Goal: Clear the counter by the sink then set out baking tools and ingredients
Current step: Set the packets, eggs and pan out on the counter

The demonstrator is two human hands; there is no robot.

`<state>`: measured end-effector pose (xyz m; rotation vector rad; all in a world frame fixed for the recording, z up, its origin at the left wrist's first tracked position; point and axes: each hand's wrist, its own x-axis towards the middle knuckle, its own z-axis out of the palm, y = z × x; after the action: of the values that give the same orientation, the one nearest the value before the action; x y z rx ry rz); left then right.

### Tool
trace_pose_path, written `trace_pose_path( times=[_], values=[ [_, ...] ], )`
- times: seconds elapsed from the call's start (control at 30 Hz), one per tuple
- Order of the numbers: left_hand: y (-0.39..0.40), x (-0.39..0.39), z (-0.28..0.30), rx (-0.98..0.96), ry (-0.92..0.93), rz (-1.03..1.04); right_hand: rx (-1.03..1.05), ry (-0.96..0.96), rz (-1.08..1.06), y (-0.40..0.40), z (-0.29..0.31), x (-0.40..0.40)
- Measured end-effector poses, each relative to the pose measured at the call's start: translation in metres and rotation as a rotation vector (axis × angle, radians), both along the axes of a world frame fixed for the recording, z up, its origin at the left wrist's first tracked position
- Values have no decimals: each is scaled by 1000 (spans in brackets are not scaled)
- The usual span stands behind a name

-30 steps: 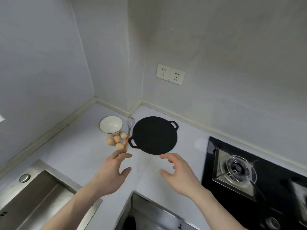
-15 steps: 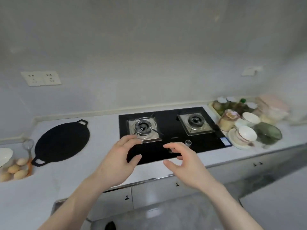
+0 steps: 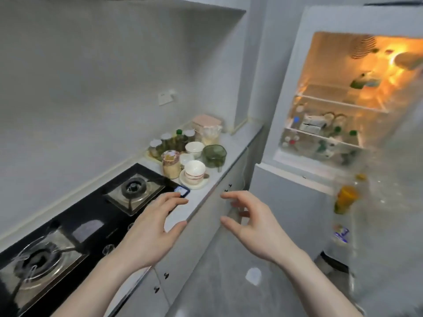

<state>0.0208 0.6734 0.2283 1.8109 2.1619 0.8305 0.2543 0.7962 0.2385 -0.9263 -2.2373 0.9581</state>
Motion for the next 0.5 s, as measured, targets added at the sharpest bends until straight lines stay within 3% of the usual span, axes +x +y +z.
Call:
trace_pose_path(
  times=[0.5],
  values=[
    [217,7,1,-30,17,-476,2,53,-541,105,0,66]
  ],
)
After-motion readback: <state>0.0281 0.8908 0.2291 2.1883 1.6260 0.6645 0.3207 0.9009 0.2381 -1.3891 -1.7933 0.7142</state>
